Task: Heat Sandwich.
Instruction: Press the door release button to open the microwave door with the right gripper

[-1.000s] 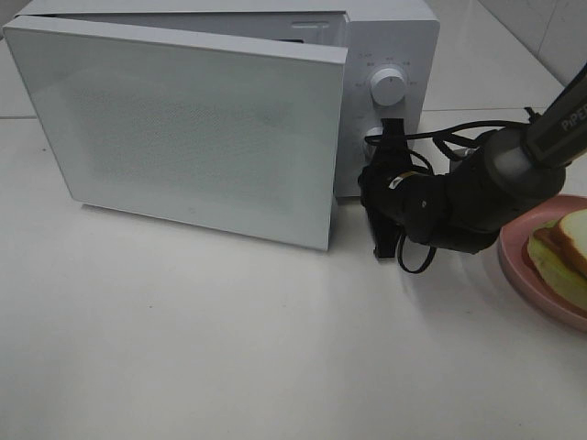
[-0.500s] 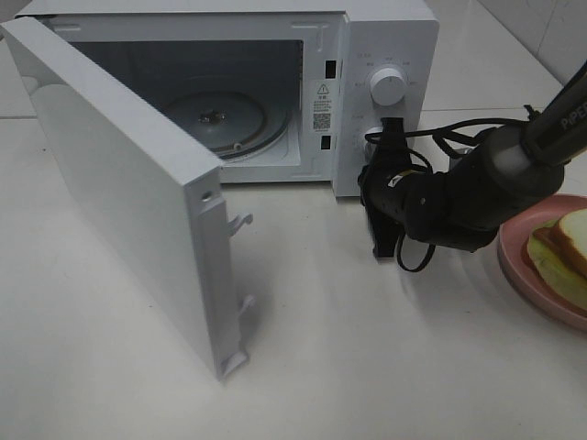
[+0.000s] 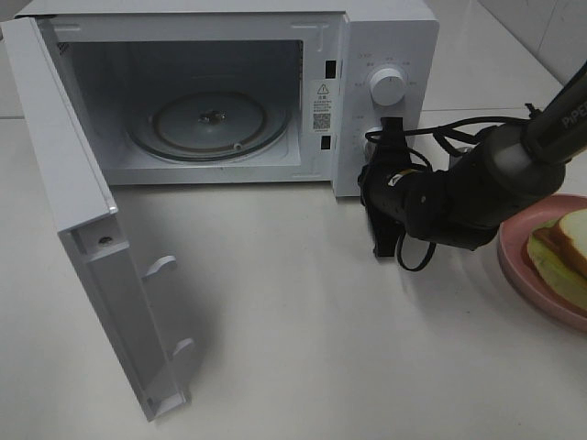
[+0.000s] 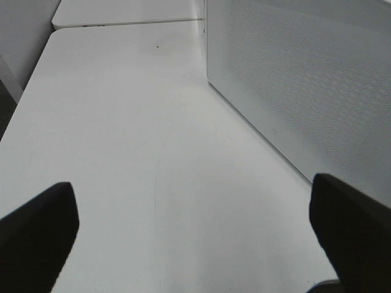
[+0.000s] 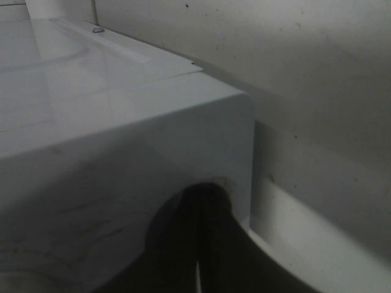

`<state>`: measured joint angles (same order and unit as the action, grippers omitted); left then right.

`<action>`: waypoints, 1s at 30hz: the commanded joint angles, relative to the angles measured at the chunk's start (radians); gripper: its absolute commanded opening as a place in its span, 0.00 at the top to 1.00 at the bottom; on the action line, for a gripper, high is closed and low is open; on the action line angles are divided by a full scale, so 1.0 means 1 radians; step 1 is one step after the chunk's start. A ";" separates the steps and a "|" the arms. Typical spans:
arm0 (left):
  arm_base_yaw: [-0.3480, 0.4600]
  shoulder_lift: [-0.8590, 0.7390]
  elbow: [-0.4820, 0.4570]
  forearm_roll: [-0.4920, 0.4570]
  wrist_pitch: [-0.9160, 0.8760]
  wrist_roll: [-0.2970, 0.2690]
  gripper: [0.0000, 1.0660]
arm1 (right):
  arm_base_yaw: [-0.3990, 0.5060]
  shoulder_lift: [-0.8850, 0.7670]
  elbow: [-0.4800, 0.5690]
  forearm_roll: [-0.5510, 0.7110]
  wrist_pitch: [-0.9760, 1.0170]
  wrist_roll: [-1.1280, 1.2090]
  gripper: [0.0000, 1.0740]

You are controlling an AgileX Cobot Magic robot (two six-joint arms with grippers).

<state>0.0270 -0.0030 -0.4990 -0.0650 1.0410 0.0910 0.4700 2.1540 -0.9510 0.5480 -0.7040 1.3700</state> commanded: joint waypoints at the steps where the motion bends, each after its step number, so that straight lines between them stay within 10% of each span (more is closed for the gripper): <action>1: -0.004 -0.027 0.004 0.001 -0.004 -0.003 0.09 | -0.050 0.008 -0.086 -0.065 -0.249 -0.031 1.00; 30: -0.004 -0.027 0.004 0.001 -0.004 -0.003 0.09 | -0.015 -0.160 0.265 -0.209 -0.120 0.102 1.00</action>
<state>0.0270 -0.0030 -0.4990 -0.0650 1.0410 0.0910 0.4520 2.0250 -0.7140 0.3690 -0.8310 1.4650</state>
